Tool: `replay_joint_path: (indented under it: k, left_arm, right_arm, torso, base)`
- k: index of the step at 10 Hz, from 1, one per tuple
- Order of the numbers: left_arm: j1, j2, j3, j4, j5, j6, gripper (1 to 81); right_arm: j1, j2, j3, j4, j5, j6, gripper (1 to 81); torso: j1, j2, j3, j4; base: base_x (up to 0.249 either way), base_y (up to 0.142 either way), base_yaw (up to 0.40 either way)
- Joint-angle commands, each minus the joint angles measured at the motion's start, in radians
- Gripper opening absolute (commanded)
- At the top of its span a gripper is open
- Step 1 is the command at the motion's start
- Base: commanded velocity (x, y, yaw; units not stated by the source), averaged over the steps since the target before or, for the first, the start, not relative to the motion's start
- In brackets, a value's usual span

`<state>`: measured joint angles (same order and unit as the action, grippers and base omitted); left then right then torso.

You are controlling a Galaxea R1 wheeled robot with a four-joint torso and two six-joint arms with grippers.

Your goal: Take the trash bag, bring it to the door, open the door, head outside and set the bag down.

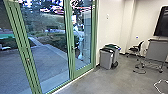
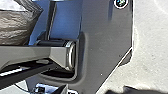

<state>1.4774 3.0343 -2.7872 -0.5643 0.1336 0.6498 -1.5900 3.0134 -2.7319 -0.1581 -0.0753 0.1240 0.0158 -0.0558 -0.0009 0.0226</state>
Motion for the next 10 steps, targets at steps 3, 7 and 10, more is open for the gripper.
replay_joint_path:
  k: [3,7,10]
  left_arm:
    - [-0.058,0.0,-0.002,-0.006,0.073,0.002,1.0]
    - [-0.058,-0.001,-0.002,-0.006,0.073,0.002,1.0]
    - [-0.05,0.0,0.0,-0.011,0.055,0.001,1.0]
  right_arm:
    - [0.049,-0.003,-0.001,-0.005,-0.057,-0.003,81.1]
    - [0.049,-0.003,-0.001,-0.005,-0.057,-0.003,81.1]
    - [0.044,0.0,-0.001,-0.005,-0.055,-0.003,81.1]
  torso:
    - [0.0,0.0,0.0,0.0]
    - [0.0,0.0,0.0,0.0]
    - [0.0,0.0,0.0,0.0]
  base:
    - [0.168,-0.021,0.0]
    - [0.168,0.0,0.0]
    - [0.167,0.0,0.0]
